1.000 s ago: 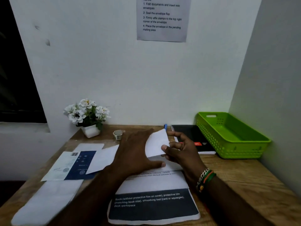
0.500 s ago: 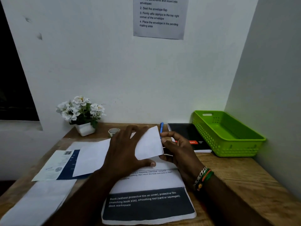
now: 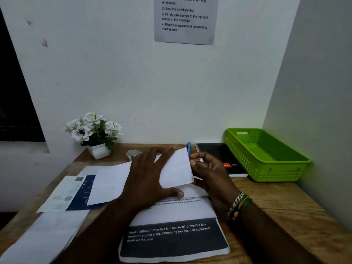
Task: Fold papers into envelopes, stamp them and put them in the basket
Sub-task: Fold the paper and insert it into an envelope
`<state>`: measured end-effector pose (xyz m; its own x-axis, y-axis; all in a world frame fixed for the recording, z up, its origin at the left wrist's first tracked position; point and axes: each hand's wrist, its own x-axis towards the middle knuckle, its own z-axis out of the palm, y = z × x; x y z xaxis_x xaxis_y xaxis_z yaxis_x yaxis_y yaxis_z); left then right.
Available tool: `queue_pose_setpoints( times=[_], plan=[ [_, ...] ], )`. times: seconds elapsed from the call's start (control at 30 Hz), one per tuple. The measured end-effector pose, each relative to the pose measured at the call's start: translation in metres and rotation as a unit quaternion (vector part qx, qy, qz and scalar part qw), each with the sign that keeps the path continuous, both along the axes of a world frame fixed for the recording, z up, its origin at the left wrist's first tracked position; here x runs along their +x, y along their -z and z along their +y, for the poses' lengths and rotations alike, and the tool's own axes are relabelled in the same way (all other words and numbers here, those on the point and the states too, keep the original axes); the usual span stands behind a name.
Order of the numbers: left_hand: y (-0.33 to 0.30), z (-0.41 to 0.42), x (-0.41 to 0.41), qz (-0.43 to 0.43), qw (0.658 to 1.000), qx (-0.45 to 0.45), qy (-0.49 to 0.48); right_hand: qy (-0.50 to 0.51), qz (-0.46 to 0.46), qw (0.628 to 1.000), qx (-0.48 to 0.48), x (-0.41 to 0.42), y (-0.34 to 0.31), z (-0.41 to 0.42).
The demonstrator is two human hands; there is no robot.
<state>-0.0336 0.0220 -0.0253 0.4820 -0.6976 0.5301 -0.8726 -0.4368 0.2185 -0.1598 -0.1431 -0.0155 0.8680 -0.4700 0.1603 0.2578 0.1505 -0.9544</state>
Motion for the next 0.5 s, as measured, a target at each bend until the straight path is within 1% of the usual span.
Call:
queue_pose_setpoints(
  times=[0.37,0.5],
  plan=[
    [-0.0005,0.0013,-0.0014,0.001,1.0,-0.002,0.008,-0.002,0.004,1.0,0.002,-0.0018,-0.0033,0.0012],
    [-0.0012,0.0013,-0.0034,0.006,1.0,0.006,0.013,0.011,0.004,1.0,-0.012,-0.0025,-0.0028,0.0024]
  ],
)
